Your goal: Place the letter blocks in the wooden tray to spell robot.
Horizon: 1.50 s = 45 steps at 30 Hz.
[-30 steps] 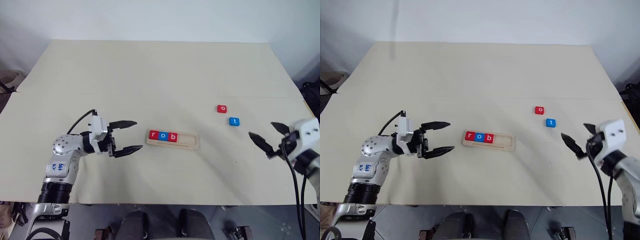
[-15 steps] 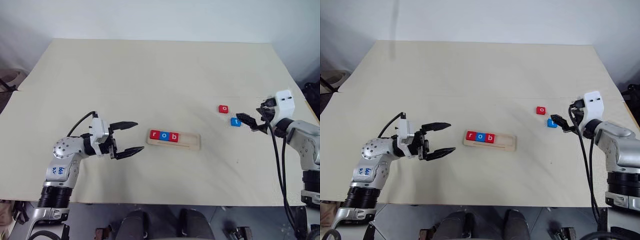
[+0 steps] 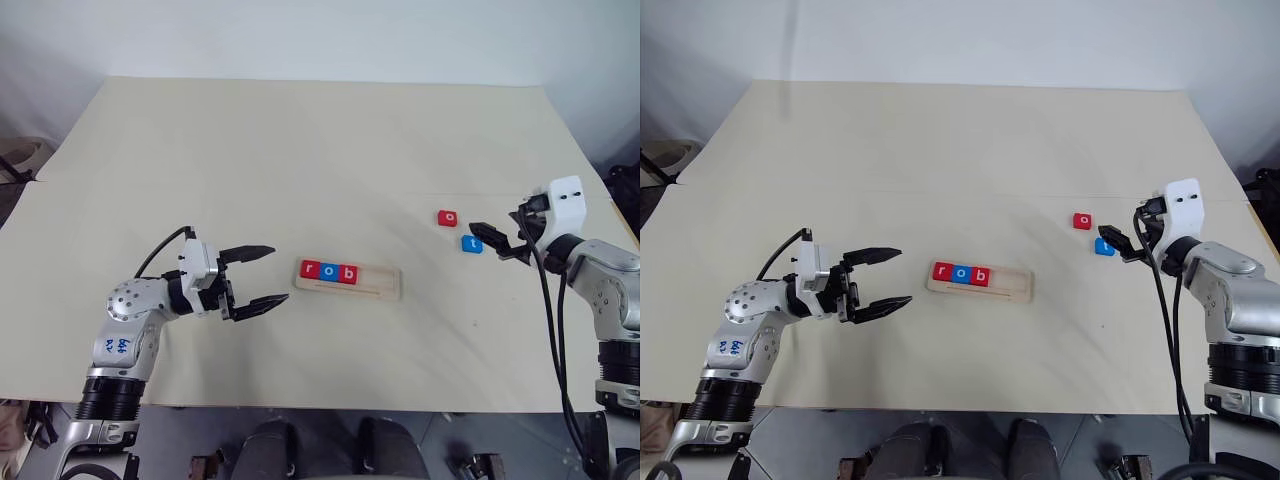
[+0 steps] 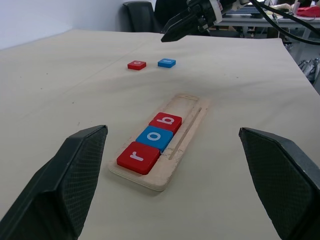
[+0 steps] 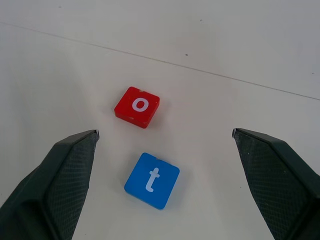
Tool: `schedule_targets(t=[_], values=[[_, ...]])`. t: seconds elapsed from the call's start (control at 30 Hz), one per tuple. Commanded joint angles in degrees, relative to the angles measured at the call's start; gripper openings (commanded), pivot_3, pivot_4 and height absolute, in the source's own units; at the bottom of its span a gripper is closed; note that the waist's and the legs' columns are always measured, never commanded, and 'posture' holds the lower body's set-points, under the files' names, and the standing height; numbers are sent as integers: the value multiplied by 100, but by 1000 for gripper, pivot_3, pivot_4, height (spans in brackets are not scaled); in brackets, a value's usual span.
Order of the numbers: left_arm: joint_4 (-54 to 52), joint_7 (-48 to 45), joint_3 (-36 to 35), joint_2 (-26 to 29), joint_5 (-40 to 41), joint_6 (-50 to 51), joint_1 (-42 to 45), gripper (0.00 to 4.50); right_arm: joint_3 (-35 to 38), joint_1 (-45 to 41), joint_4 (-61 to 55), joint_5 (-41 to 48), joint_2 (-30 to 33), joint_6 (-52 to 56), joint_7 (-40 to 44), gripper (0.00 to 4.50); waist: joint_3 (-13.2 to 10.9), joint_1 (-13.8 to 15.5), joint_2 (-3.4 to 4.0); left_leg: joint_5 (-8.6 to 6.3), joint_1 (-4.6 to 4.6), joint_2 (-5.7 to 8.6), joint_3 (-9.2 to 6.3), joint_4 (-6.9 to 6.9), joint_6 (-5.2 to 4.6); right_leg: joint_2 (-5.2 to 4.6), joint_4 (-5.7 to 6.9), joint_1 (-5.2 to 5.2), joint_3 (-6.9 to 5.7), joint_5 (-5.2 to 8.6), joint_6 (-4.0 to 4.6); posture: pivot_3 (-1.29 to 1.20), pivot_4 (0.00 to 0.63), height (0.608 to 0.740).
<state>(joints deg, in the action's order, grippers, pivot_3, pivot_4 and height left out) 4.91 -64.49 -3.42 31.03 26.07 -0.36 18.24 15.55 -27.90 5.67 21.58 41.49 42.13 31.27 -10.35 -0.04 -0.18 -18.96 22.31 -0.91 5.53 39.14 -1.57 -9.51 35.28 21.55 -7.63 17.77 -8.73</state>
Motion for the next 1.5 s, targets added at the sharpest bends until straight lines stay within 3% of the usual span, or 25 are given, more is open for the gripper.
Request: schedule_targets(t=[0.03,0.37,0.67,0.87,0.97,1.2,1.37,1.5], values=[[-195,-7,-53,20,37,-30,61,4500,179,115,-160,78,34,-43,45,4485,0,-1,0,0,0,0,0,0,0,0,0,0,0,0,0,0,150,740],[-143,-12,-40,32,14,-14,158,4500,-330,-346,-316,-15,-354,512,-294,4485,0,-32,0,0,-2,-2,3,0,0,1,2,0,2,0,0,0,150,740],[-255,94,-21,1,-22,10,131,4500,-674,-1514,1318,-737,-1218,300,-1455,4485,0,-12,1,1,2,-1,-2,0,1,1,4,4,1,0,0,0,150,740],[-397,193,-109,46,13,32,1,4500,-616,-1843,1890,-903,-1561,133,-1833,4485,0,-48,1,1,4,-1,-2,-4,2,2,4,7,-1,0,0,0,150,740],[-480,236,-126,50,28,56,-84,4500,-569,-1886,2006,-887,-1706,6,-1899,3884,0,-94,2,1,3,-2,-1,-4,1,2,5,7,0,0,0,0,150,740],[-578,285,-93,43,43,107,-144,4500,-487,-1805,2007,-902,-1855,-49,-2035,1489,0,-166,2,1,2,-3,-1,-4,2,2,9,7,1,0,0,0,150,740],[-599,275,-70,35,46,145,-133,4500,-411,-1617,1051,-728,-1756,464,-1987,1445,0,-154,3,1,2,-4,-3,-4,2,2,9,7,1,0,1,0,150,740],[-571,233,-58,36,52,162,-117,4500,-318,-1207,-360,-435,-1658,1420,-1924,1445,-1,-150,4,1,4,-11,-6,-5,2,2,8,8,2,0,1,0,150,740]])
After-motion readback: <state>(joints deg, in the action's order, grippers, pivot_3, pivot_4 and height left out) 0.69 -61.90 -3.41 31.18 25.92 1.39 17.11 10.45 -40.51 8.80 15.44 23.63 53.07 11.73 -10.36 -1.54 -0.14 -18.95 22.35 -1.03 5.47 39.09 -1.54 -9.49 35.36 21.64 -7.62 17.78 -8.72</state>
